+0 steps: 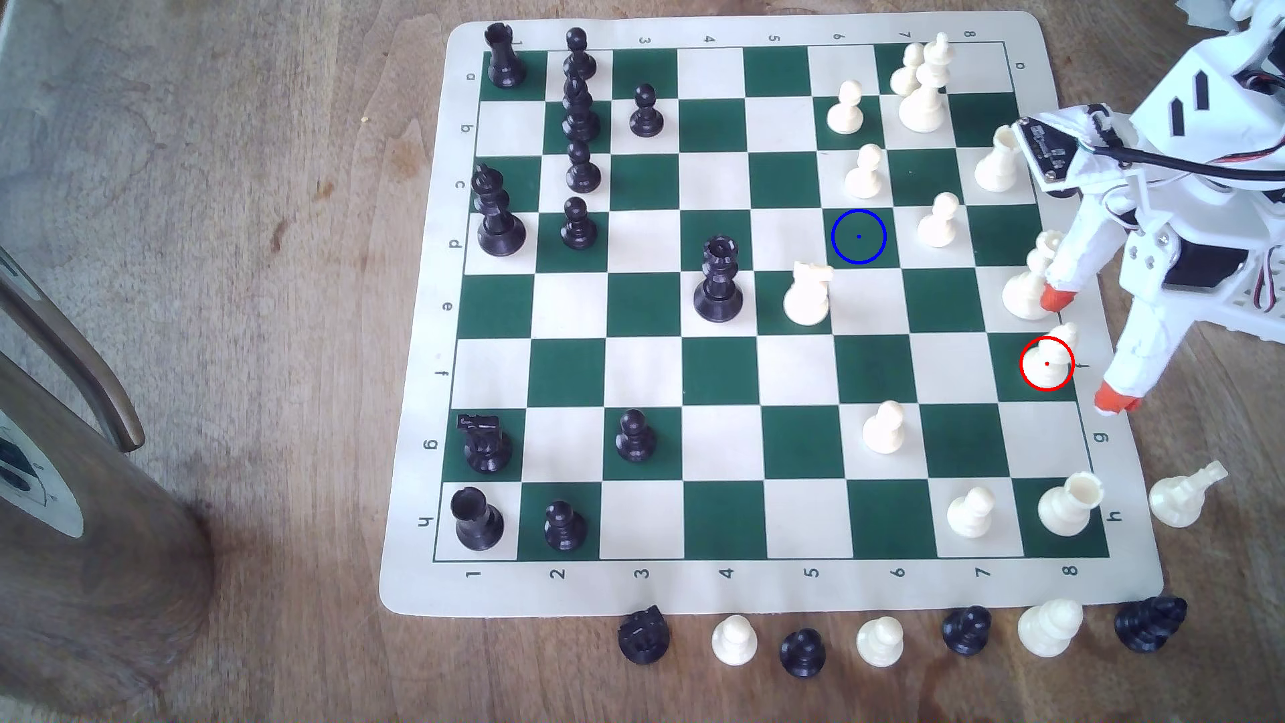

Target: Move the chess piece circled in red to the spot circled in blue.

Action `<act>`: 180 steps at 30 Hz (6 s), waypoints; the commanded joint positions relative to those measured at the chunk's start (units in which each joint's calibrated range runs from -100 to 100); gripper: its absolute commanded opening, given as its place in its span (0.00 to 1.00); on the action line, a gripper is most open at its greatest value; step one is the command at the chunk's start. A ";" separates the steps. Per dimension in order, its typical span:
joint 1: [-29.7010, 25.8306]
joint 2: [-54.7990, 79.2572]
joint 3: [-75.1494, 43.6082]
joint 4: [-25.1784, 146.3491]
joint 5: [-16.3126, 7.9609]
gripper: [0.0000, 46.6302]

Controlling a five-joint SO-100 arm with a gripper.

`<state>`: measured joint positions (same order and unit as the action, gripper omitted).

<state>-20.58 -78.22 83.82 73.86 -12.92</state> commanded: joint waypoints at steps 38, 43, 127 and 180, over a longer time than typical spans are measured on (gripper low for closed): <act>0.51 6.14 -0.60 -5.56 0.93 0.29; 0.51 6.23 -0.60 -5.48 1.37 0.18; 28.20 46.55 -21.63 -31.69 8.64 0.01; 22.57 -17.54 -1.96 -25.63 6.59 0.81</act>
<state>2.73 -94.89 84.37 54.18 -5.98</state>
